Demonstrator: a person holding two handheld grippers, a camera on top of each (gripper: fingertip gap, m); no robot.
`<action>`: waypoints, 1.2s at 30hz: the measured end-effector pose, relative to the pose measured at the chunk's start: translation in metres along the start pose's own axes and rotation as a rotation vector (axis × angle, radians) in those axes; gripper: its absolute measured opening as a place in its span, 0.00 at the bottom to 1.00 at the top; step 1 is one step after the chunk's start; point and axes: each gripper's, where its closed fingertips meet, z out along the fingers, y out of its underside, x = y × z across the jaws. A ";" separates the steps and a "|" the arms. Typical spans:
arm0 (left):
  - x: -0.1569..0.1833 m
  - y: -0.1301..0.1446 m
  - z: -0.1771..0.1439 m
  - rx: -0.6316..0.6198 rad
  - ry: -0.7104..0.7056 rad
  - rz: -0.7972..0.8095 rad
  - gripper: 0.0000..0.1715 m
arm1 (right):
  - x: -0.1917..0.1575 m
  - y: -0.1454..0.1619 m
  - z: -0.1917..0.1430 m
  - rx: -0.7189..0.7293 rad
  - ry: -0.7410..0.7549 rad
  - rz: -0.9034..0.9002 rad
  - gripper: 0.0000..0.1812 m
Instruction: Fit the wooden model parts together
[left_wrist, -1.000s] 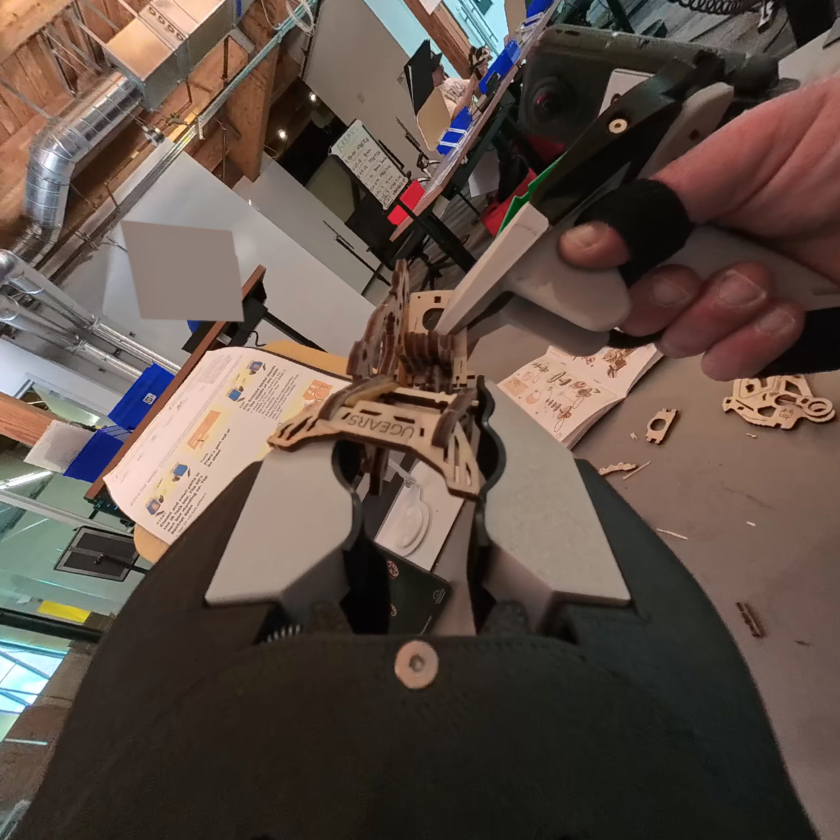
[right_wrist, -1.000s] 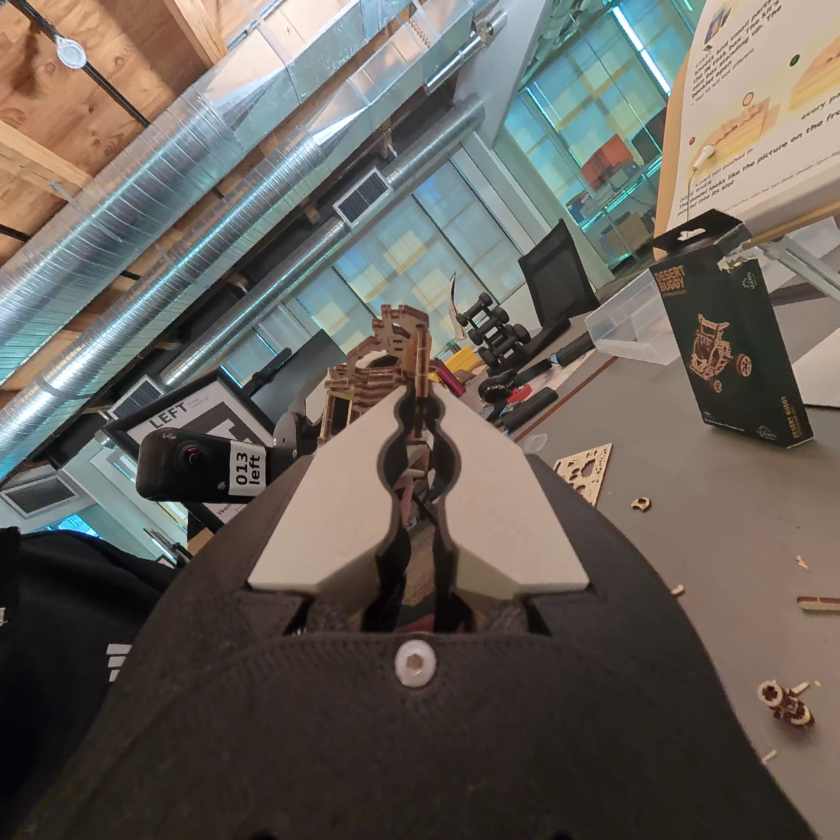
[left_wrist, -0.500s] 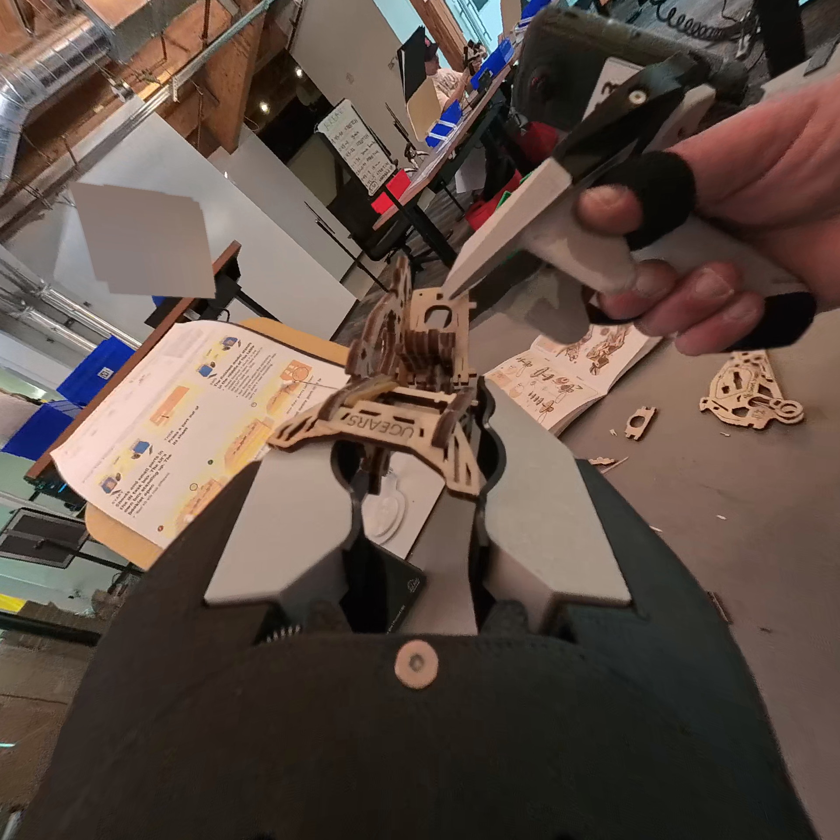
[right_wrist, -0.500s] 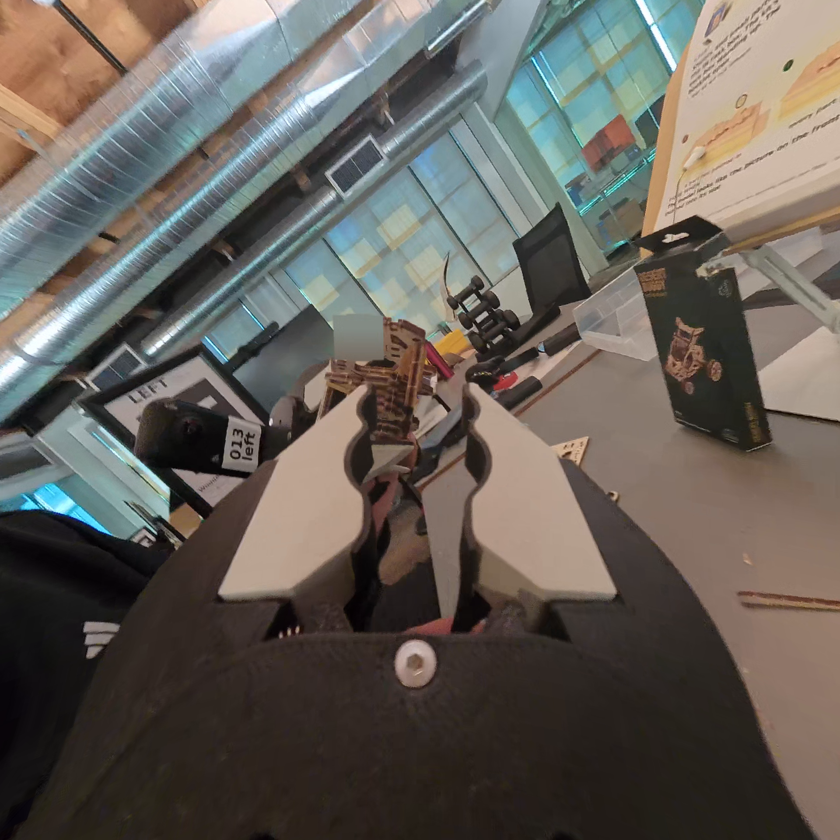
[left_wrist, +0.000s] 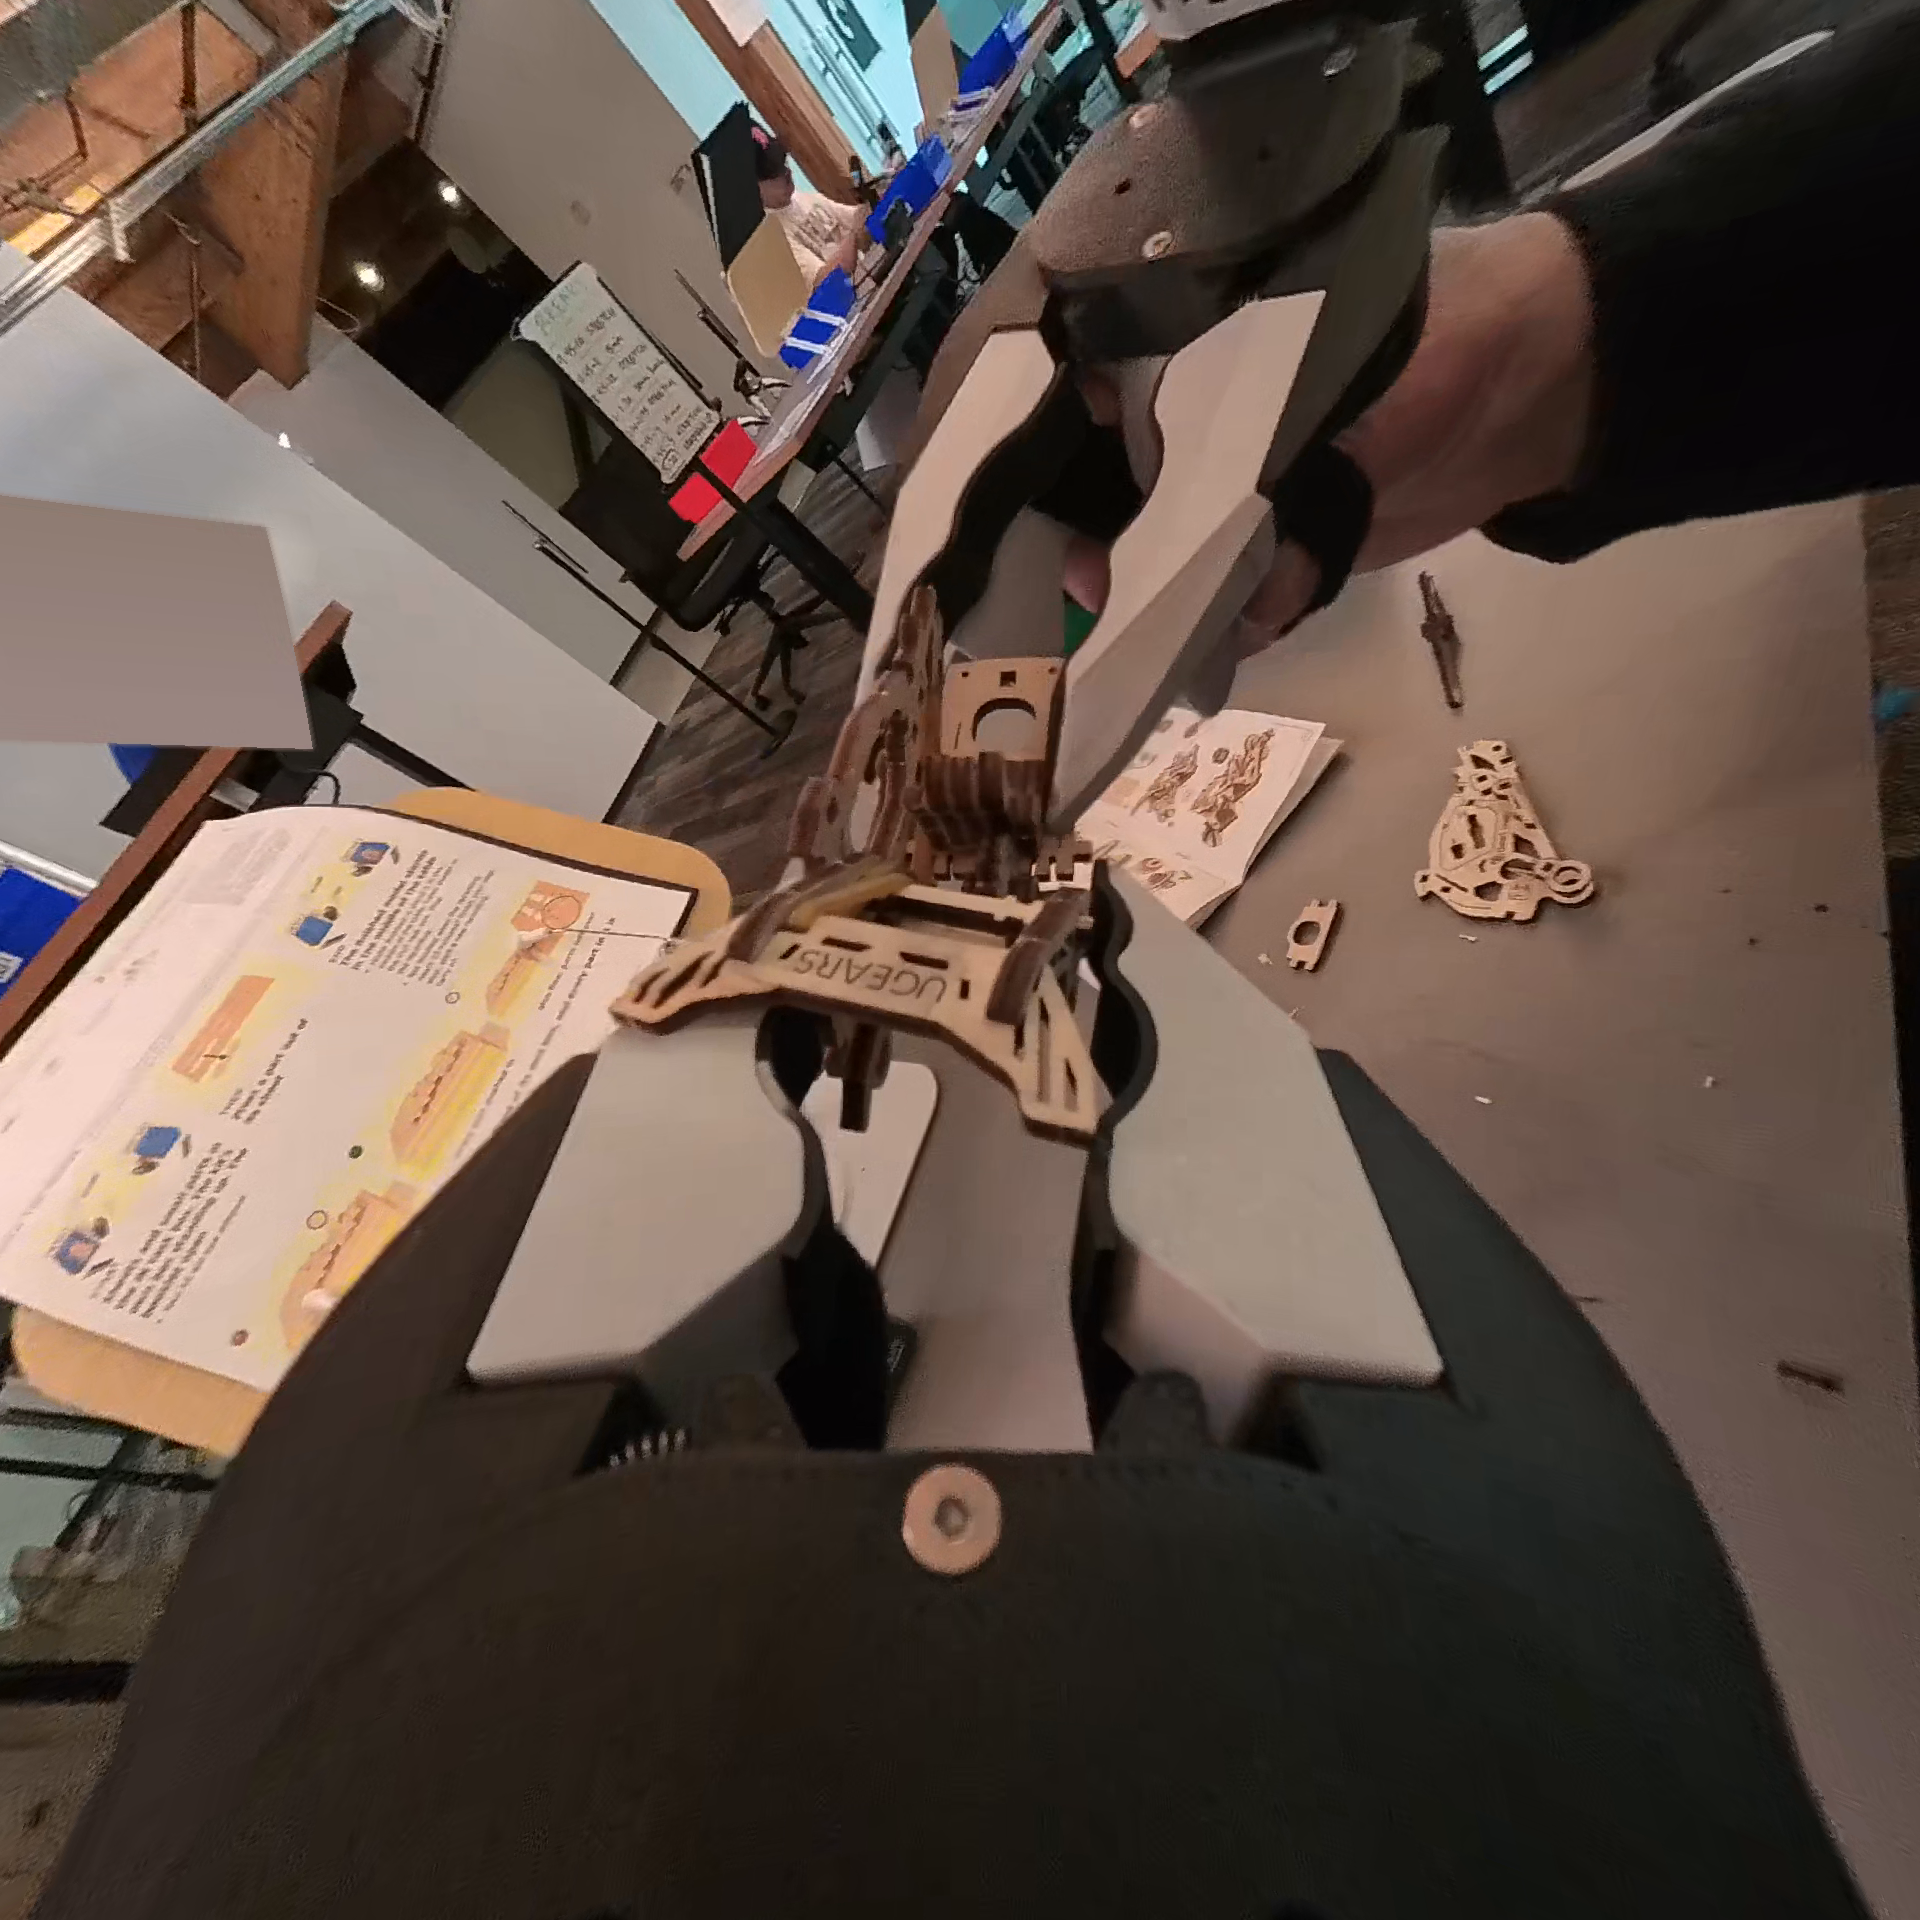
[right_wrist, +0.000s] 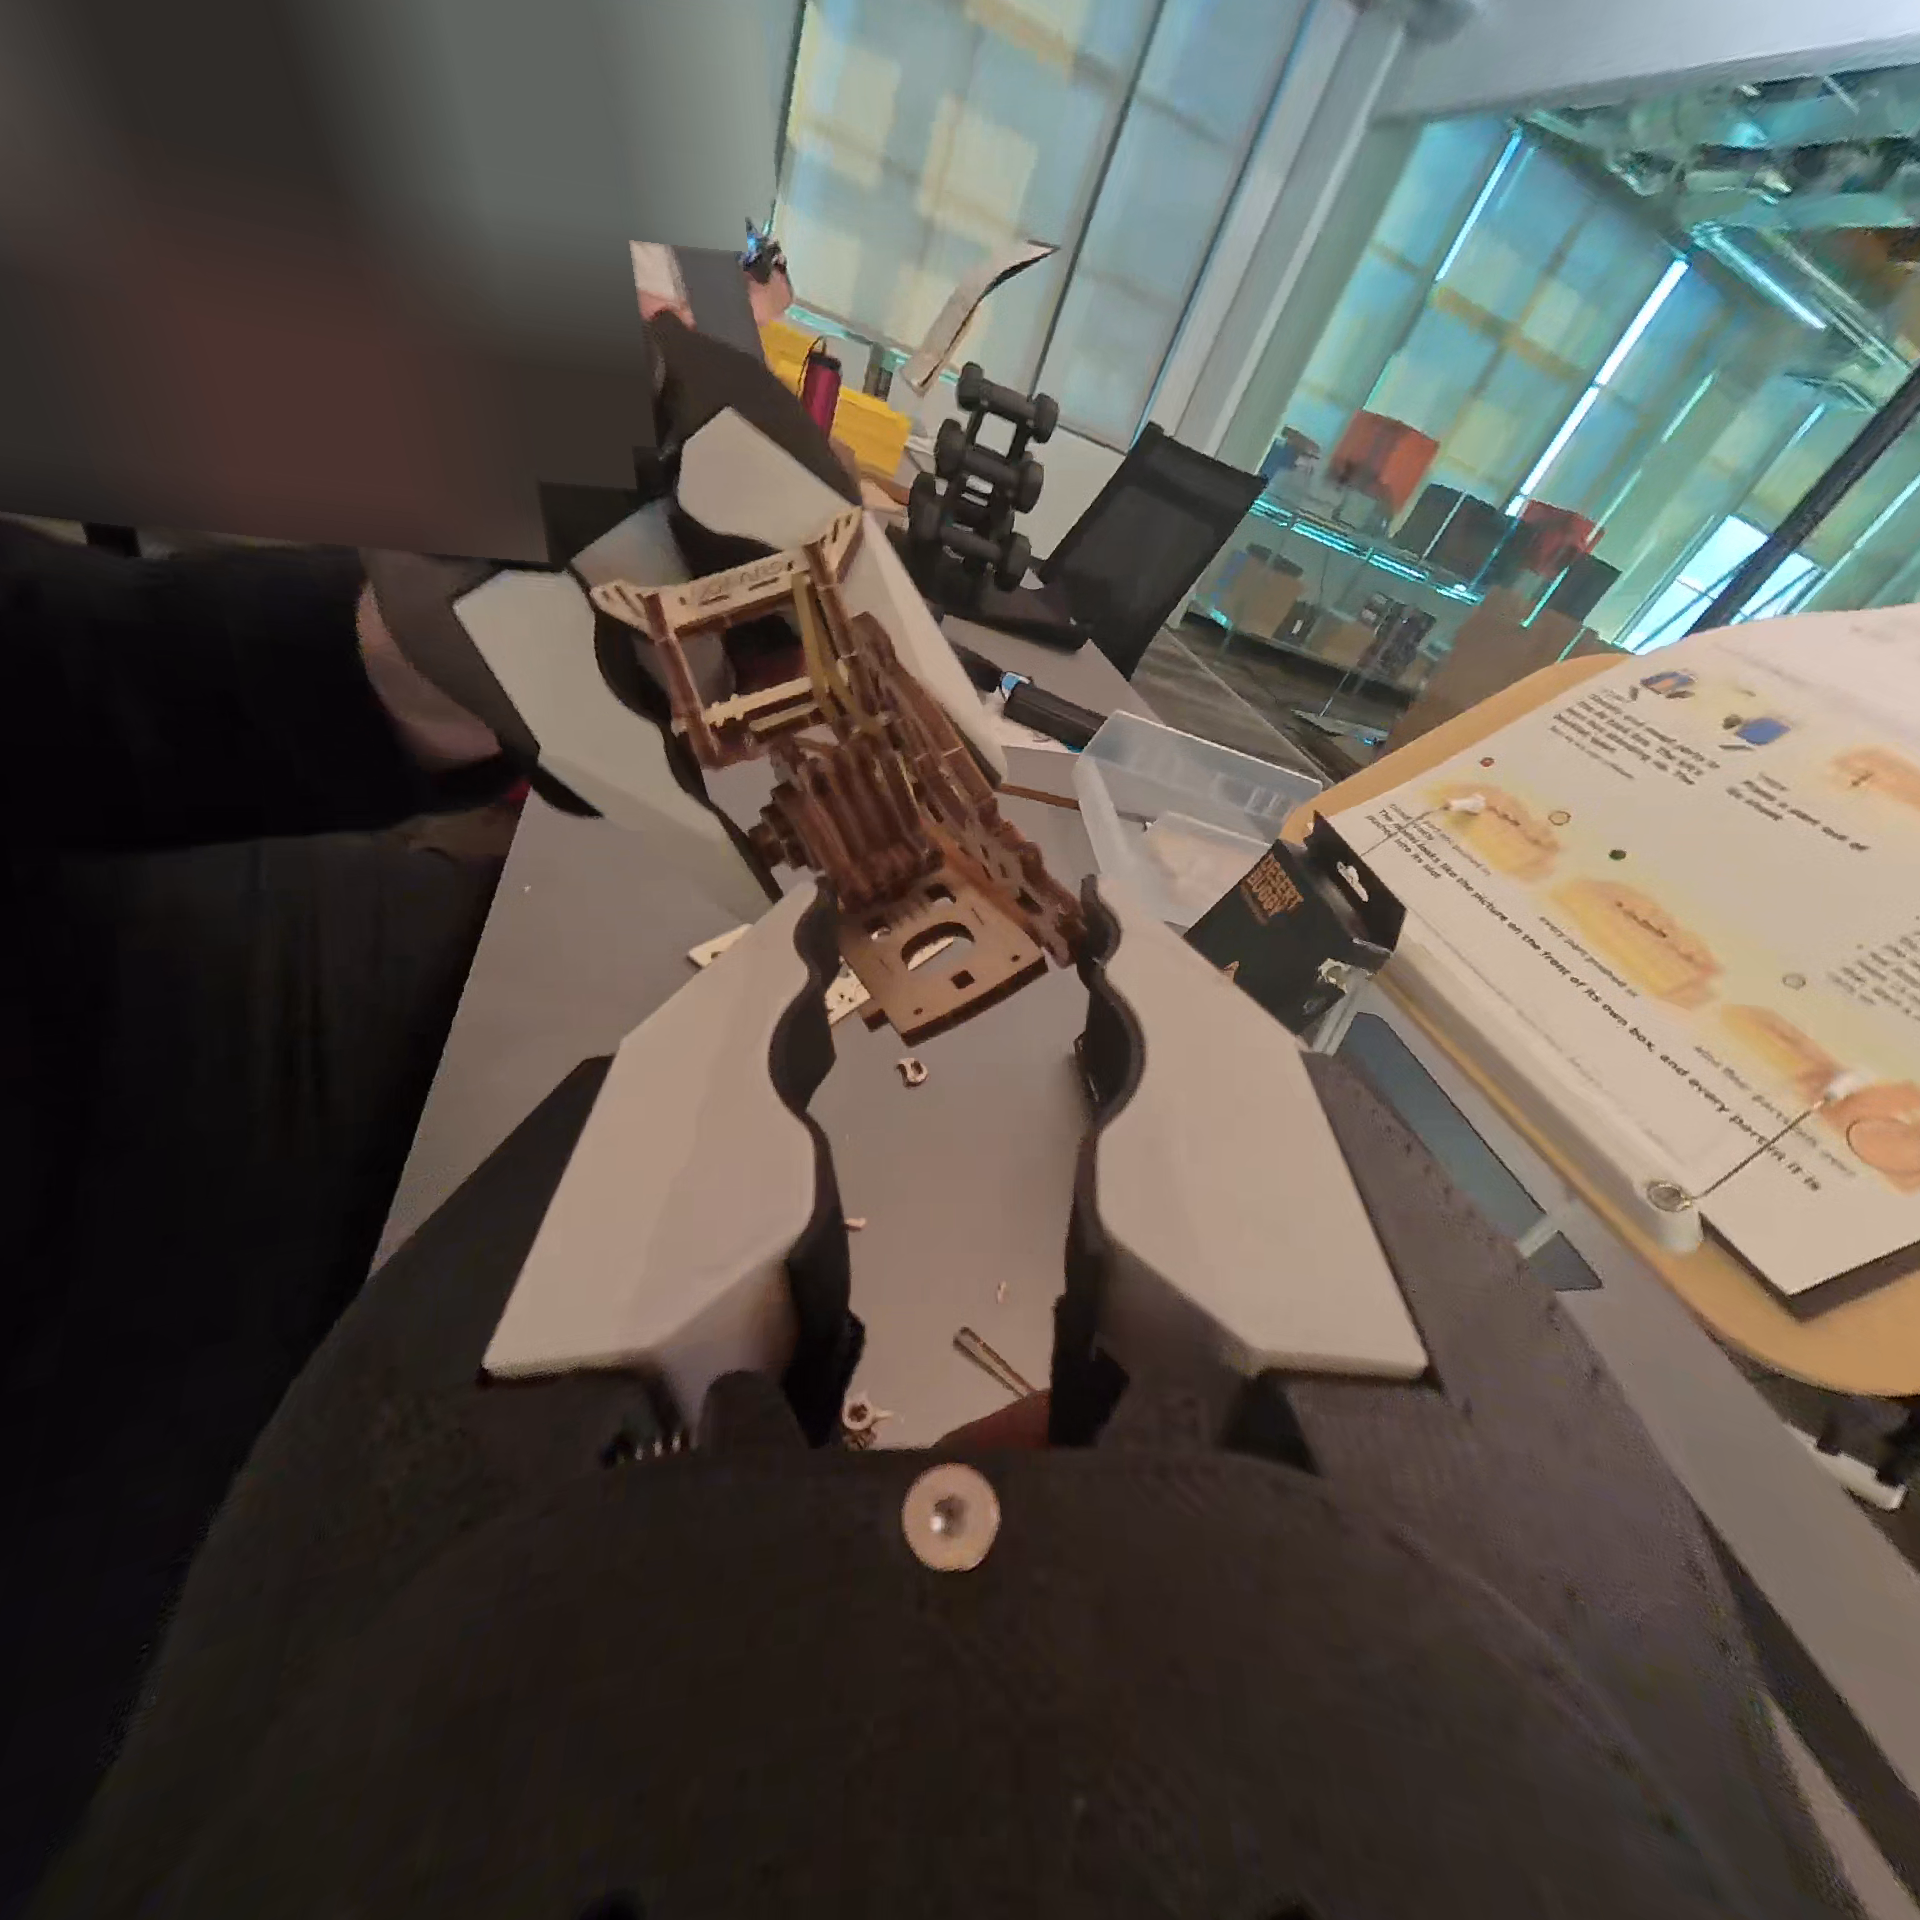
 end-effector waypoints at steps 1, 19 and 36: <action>0.001 -0.001 -0.001 0.010 0.010 -0.007 0.28 | -0.002 0.000 -0.001 -0.003 -0.018 -0.017 0.23; 0.009 -0.011 0.000 0.048 0.091 -0.024 0.27 | -0.016 0.001 -0.009 -0.064 -0.137 -0.191 0.21; 0.010 -0.007 0.003 0.043 0.102 -0.061 0.29 | -0.015 0.006 -0.009 -0.089 -0.121 -0.154 0.21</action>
